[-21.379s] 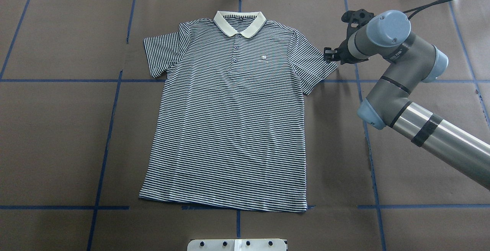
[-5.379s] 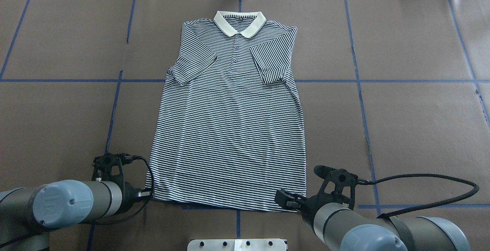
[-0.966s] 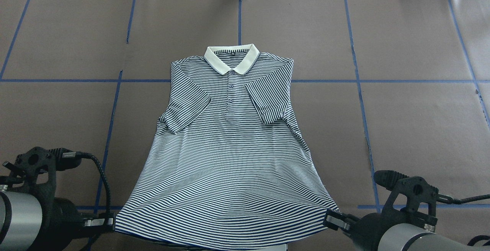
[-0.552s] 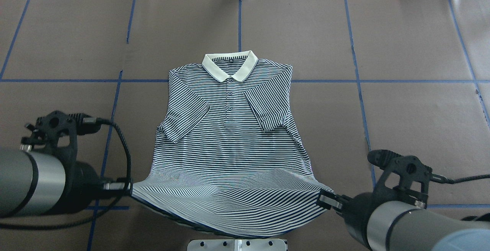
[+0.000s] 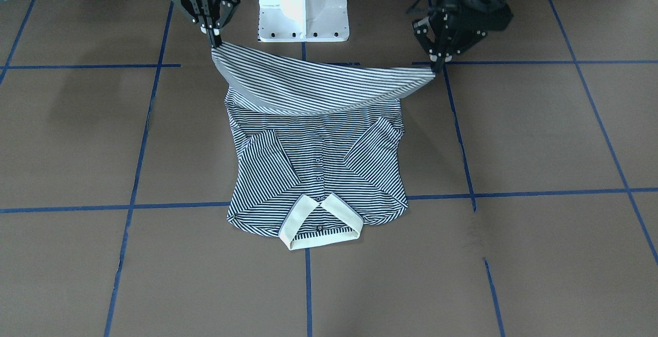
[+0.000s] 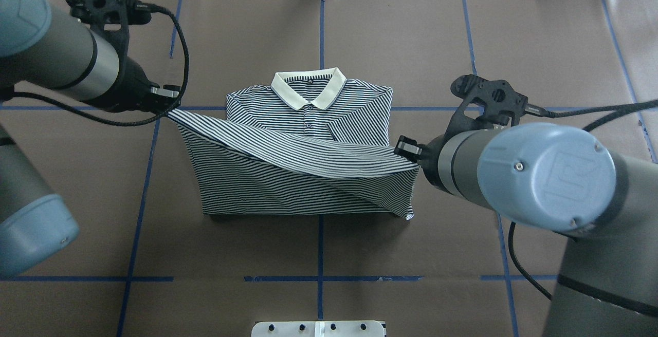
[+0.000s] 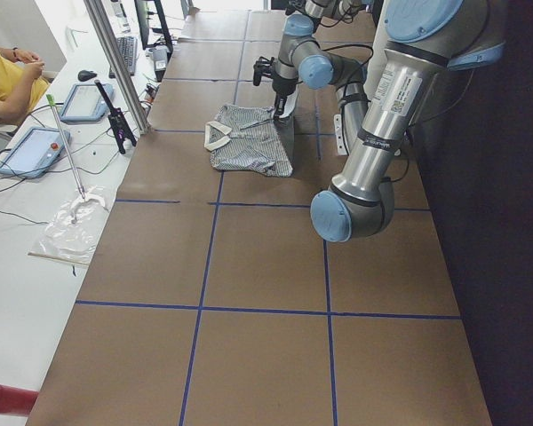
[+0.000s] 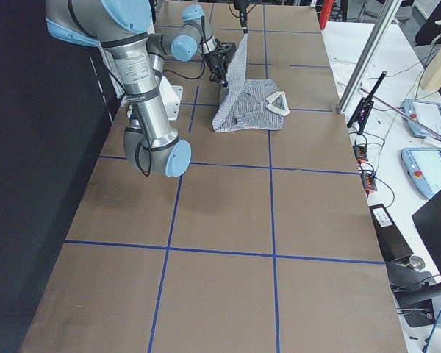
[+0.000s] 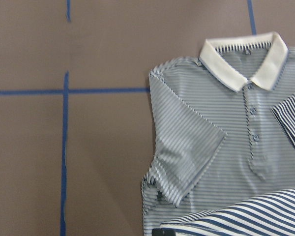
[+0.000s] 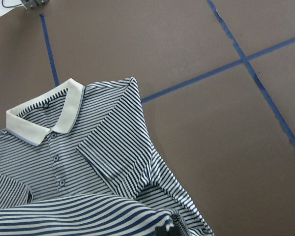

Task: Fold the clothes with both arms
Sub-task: 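Lift the hem with both grippers and fold it toward the collar, then lay the hem down near the collar and open both grippers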

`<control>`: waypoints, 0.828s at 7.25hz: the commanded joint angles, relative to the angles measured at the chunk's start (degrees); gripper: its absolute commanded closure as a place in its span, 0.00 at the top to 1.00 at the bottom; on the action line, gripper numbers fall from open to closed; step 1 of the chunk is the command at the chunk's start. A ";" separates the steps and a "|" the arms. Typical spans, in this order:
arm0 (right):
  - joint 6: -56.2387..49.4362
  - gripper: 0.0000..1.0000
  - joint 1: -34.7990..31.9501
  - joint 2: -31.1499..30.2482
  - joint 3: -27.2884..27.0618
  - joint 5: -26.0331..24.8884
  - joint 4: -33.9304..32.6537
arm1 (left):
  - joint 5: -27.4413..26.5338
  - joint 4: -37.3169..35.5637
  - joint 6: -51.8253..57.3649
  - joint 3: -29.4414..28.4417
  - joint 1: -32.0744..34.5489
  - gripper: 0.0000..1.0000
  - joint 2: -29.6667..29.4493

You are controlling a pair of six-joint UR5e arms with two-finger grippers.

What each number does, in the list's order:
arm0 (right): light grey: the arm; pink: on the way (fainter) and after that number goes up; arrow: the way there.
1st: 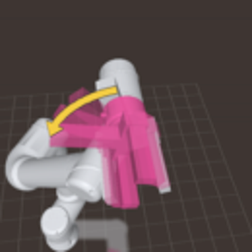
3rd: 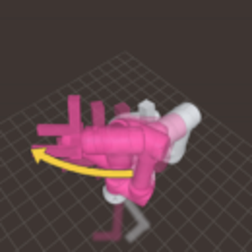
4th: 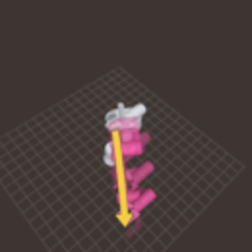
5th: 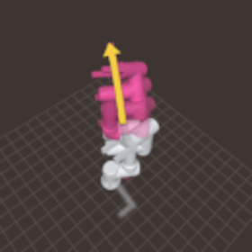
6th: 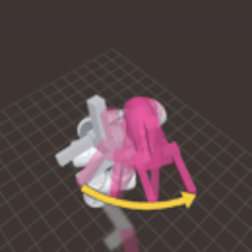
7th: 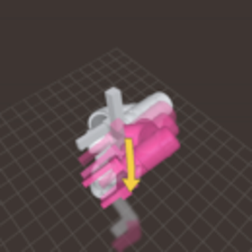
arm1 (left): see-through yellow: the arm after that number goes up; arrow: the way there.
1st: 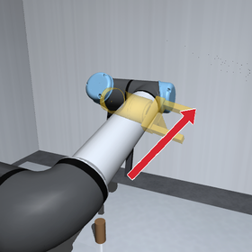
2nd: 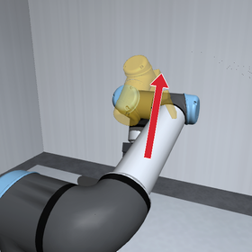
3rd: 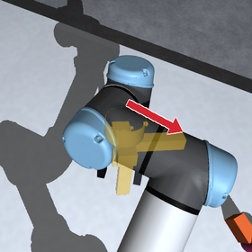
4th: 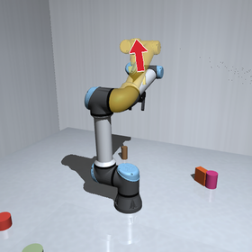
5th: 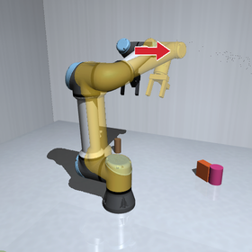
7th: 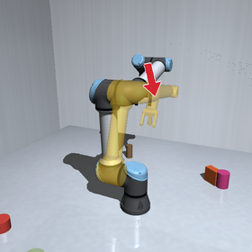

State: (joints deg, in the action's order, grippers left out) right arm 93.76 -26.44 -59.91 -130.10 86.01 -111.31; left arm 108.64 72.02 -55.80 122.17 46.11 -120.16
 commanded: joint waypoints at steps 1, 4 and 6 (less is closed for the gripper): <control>-3.31 0.00 -7.29 3.12 17.17 1.61 14.21 | -0.27 10.98 2.36 -13.57 3.46 0.00 -1.92; -7.17 0.00 -10.99 9.62 37.83 1.70 24.70 | -2.56 21.30 1.66 -25.99 3.38 0.00 -3.84; -9.11 0.00 -11.44 9.73 47.18 1.53 33.14 | -2.56 28.49 1.49 -32.67 3.03 0.00 -4.64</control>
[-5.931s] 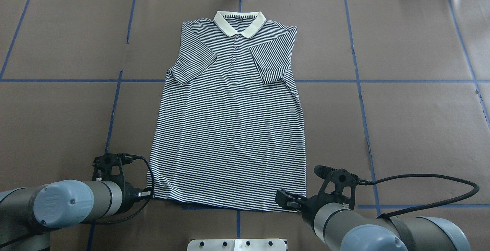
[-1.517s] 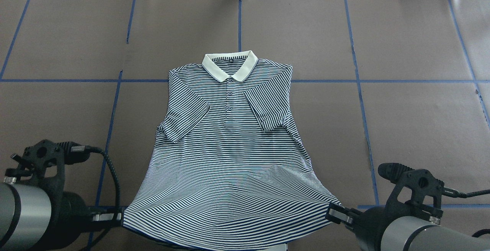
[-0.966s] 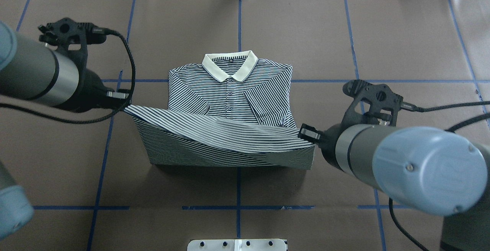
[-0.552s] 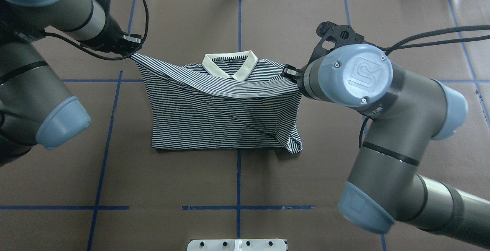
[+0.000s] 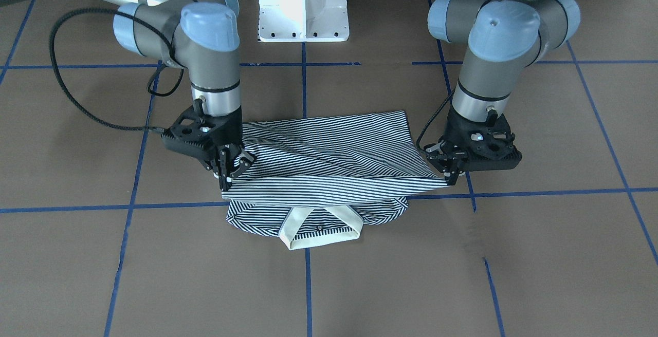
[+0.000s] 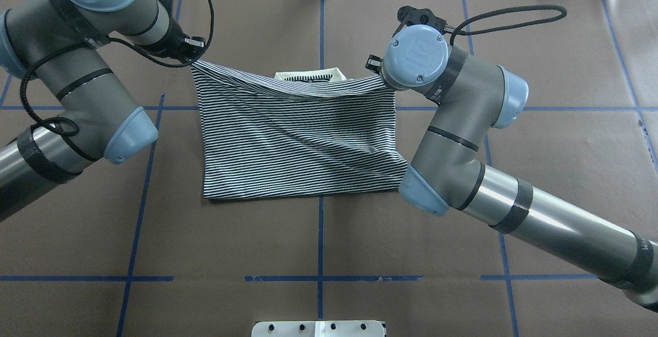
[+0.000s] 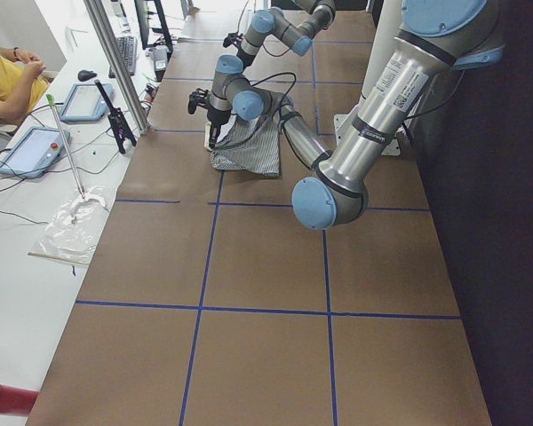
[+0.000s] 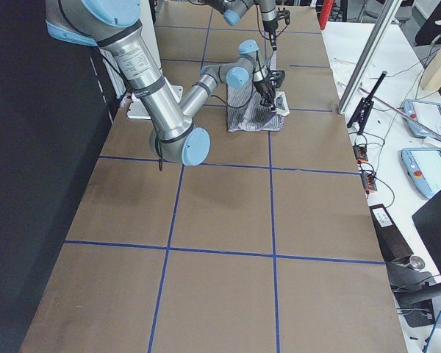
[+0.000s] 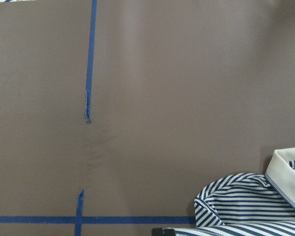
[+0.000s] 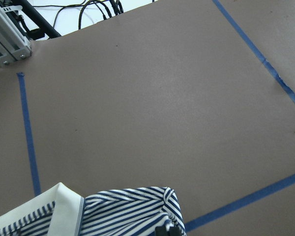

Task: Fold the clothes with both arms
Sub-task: 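Lay the hem down near the collar and open both grippers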

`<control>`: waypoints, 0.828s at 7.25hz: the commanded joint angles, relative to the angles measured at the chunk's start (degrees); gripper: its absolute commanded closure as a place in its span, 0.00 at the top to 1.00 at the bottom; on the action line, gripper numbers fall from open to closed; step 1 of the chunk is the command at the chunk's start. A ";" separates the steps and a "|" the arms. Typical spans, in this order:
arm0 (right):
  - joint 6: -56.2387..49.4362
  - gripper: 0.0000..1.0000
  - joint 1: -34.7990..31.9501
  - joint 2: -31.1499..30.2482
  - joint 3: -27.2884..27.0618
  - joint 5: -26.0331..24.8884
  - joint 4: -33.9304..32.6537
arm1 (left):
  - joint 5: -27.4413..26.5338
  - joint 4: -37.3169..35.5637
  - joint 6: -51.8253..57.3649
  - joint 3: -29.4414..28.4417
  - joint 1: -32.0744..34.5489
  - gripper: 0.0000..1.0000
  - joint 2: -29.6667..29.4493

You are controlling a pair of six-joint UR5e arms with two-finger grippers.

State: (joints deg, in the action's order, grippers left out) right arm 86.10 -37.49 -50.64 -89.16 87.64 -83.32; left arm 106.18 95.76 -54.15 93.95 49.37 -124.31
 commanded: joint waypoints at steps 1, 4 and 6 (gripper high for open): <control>-1.81 0.00 -0.31 0.37 6.98 -0.10 5.27 | -0.09 6.96 -0.08 -7.00 -1.11 0.00 -0.50; -7.14 0.99 -0.04 -0.86 6.99 -0.27 5.36 | -0.09 9.00 -0.43 -8.09 -4.62 0.99 0.20; -14.79 1.00 -2.04 -0.78 5.76 1.47 5.89 | 0.08 9.01 2.97 -2.16 -4.46 1.00 3.34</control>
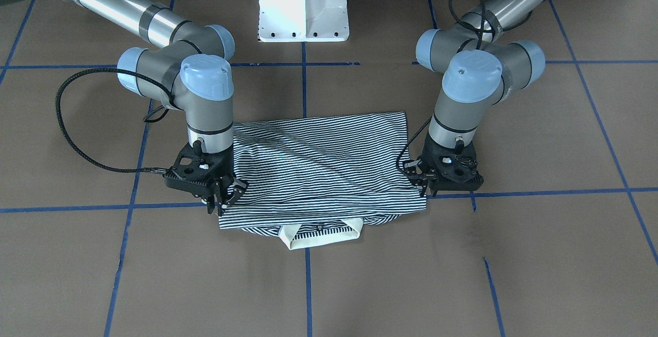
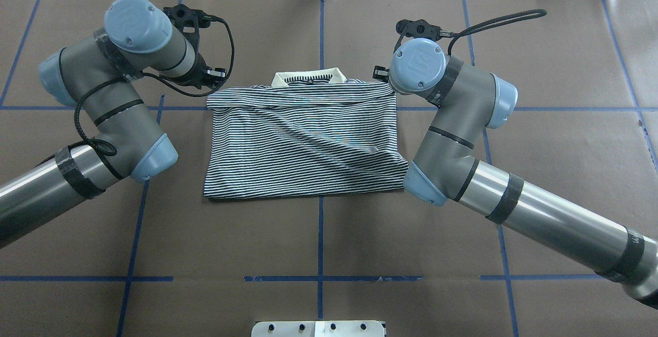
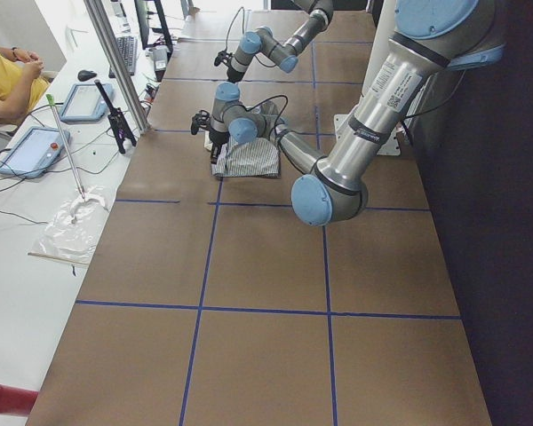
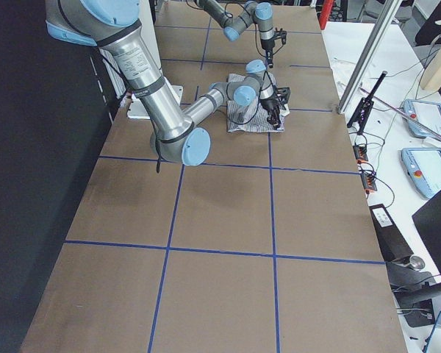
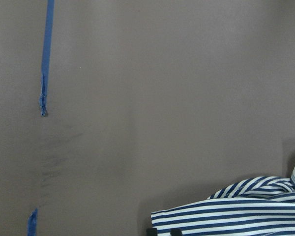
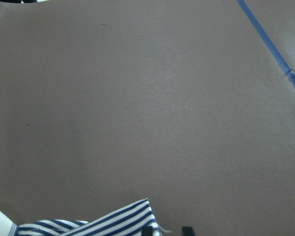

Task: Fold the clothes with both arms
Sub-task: 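Lay the hem down near the collar and open both grippers, then raise both grippers away from the folded shirt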

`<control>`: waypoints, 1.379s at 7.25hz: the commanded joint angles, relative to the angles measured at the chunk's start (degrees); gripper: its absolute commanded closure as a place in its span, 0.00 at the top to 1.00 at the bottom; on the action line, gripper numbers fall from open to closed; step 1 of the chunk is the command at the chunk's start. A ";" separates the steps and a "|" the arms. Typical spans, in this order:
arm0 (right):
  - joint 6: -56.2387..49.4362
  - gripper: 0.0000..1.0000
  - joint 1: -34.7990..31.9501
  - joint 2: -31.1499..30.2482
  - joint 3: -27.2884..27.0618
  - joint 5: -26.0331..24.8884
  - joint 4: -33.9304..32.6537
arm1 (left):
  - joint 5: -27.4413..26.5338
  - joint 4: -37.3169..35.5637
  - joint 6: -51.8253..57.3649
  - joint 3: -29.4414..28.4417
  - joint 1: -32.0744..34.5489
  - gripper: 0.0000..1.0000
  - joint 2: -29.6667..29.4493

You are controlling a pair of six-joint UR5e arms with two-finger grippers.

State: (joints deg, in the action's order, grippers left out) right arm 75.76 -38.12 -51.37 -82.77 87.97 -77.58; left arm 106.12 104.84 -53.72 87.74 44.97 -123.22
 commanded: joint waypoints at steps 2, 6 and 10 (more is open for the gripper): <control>-17.08 1.00 -6.16 -2.83 -3.51 9.73 0.24 | 0.58 0.45 5.90 11.37 -0.23 1.00 8.67; -17.49 1.00 -6.26 -4.61 -6.26 10.20 0.24 | -4.04 16.85 -19.07 17.12 -13.82 0.65 22.57; -17.23 1.00 -6.26 -4.70 -6.26 10.11 0.24 | -5.31 17.15 -23.80 14.83 -17.98 0.55 20.92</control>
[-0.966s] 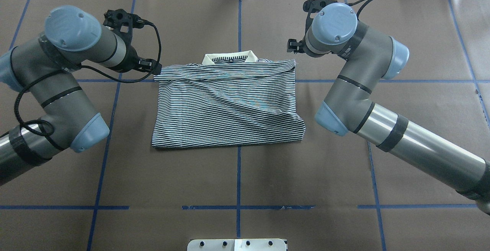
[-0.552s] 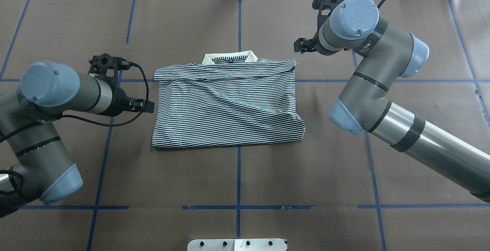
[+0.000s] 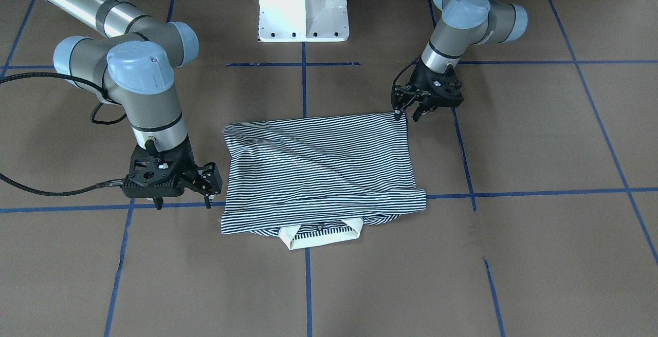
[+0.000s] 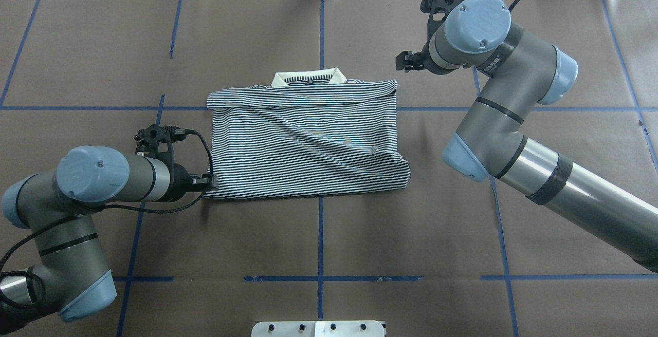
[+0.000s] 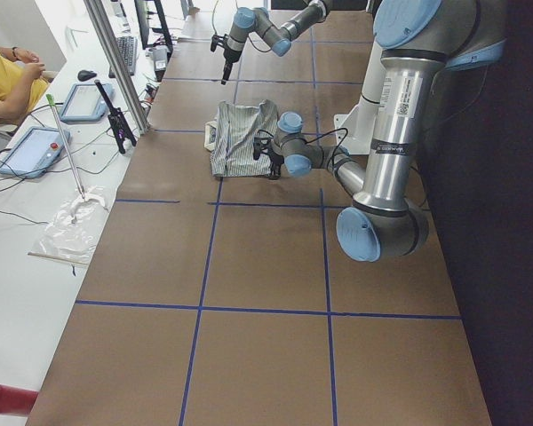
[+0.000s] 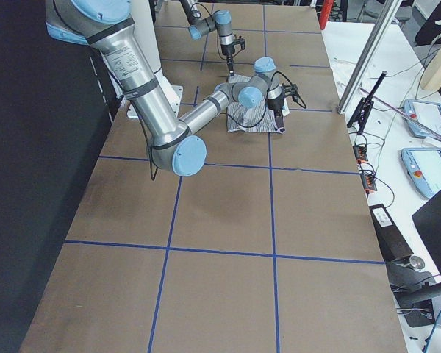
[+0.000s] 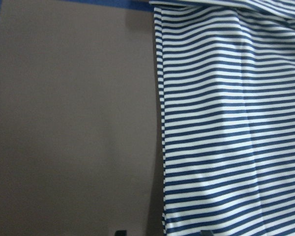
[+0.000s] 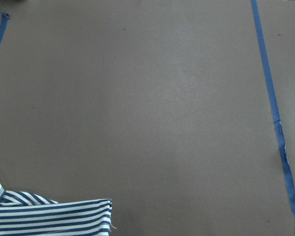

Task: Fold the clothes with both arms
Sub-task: 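Raise both grippers away from the folded shirt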

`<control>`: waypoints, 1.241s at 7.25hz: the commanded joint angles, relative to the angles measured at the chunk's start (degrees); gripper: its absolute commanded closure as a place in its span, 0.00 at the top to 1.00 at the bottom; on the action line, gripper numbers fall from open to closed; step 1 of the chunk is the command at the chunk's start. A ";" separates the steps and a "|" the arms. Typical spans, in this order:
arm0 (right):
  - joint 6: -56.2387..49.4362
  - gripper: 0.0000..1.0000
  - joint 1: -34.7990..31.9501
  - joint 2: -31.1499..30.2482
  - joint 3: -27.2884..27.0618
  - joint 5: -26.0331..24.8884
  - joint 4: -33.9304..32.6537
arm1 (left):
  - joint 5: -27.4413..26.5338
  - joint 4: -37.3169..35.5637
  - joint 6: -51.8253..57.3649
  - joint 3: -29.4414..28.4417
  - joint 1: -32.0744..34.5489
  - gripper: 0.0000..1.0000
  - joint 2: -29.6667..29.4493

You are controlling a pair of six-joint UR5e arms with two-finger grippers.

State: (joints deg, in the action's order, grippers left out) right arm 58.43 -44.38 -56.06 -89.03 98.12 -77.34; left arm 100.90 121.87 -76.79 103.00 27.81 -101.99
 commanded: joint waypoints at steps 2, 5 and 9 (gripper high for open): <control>0.11 1.00 0.00 -0.37 -0.01 -0.03 0.00 | -0.09 0.03 -2.48 -0.35 -1.27 0.35 -0.84; 0.19 1.00 0.00 -0.54 -0.01 -0.12 0.00 | -0.18 -0.06 -2.58 0.18 -1.54 0.00 -0.76; 0.46 1.00 0.00 -0.54 -0.01 -0.12 0.00 | -0.18 -0.23 11.60 -1.98 8.87 0.00 1.97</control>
State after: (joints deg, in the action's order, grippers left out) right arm 58.78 -44.38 -56.57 -89.03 98.00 -77.34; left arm 100.66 121.74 -71.81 103.74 31.12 -100.16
